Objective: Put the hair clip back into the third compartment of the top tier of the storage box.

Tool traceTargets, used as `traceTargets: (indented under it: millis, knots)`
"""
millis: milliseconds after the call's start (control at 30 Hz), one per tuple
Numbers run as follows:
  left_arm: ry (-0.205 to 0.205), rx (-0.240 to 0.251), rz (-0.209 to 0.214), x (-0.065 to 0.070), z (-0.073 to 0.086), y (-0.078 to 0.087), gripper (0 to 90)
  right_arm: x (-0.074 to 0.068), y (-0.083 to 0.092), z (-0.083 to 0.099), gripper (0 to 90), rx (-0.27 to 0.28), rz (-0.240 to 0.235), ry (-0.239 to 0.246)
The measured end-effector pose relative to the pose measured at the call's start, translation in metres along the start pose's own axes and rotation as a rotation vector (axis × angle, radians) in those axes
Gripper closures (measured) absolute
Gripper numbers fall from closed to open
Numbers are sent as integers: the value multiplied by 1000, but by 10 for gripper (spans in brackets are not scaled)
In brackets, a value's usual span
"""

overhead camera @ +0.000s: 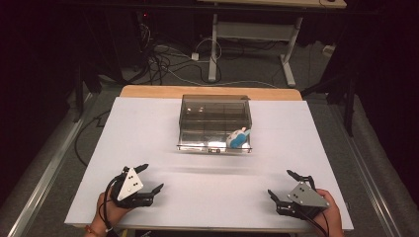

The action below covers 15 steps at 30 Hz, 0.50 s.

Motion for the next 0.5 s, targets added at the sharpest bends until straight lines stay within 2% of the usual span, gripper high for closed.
traceTargets:
  millis: [500]
  knots:
    - [9, -10, -1, -1, 0, -4, 194, 2, 1, 2, 165, -2, 9, -16]
Point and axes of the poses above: each handheld gripper's, and its own axes: y roughly backward along the jaws, z roughly out of its underside, x roughly to its right, the point moved 4 cm from there along -y, roughly forward along the jaws, and after that the axes turned 13 degrees about x, right-handed, at the moved point
